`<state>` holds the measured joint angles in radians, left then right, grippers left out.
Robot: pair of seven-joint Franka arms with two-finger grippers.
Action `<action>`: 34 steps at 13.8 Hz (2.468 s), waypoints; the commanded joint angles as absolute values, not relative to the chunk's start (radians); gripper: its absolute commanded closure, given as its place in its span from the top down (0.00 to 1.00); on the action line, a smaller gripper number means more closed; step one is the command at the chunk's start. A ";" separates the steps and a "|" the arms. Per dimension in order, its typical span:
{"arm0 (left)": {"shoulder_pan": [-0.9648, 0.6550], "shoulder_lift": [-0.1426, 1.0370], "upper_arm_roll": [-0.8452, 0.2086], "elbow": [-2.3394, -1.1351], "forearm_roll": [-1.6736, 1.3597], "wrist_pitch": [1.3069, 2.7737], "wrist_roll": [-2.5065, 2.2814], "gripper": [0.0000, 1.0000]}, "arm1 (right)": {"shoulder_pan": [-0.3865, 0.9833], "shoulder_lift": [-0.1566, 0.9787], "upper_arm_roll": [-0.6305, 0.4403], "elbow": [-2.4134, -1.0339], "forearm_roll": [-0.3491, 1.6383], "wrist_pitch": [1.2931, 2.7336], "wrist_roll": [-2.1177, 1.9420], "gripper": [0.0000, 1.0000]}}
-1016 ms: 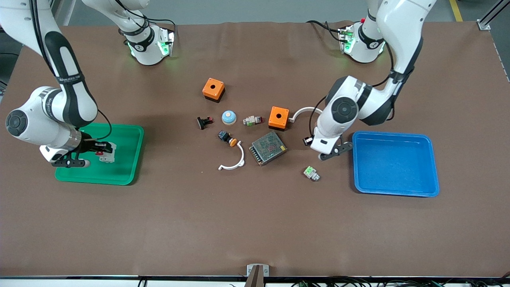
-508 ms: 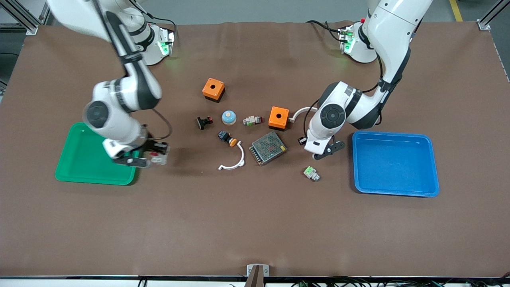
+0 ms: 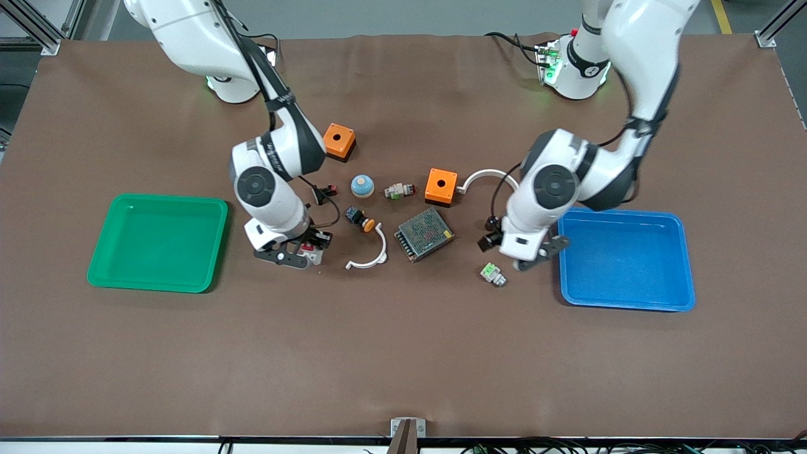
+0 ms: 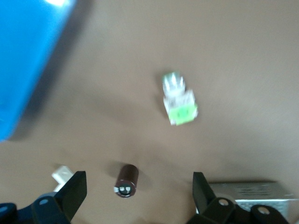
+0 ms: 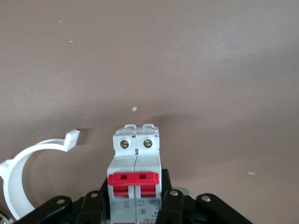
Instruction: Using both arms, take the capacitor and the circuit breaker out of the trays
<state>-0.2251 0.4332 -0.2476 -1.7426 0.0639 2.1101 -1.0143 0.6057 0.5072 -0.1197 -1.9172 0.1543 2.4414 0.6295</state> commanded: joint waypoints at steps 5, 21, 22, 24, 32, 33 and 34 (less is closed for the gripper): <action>-0.086 0.352 -0.245 -1.428 0.092 1.777 -0.970 1.00 | 0.676 0.592 -0.133 -1.852 0.166 2.459 0.693 0.00; -0.034 -0.067 -0.037 -1.528 -0.004 1.437 -0.290 1.00 | 0.413 0.422 -0.270 -1.594 0.118 1.855 0.130 1.00; -0.031 -0.090 -0.035 -1.555 -0.015 1.437 -0.270 1.00 | 0.400 0.401 -0.306 -1.594 0.117 1.817 0.071 1.00; -0.029 -0.118 -0.035 -1.594 -0.017 1.439 -0.244 1.00 | 0.387 0.361 -0.380 -1.594 0.117 1.770 -0.027 1.00; -0.022 -0.160 -0.091 -1.661 -0.008 1.483 -0.216 1.00 | 0.373 0.341 -0.577 -1.468 0.124 1.626 -0.192 1.00; -0.021 -0.158 -0.091 -1.658 -0.005 1.485 -0.206 1.00 | 0.370 0.344 -0.577 -1.435 0.123 1.618 -0.193 1.00; -0.021 -0.156 -0.087 -1.658 -0.002 1.483 -0.186 1.00 | 0.370 0.345 -0.577 -1.416 0.120 1.617 -0.192 1.00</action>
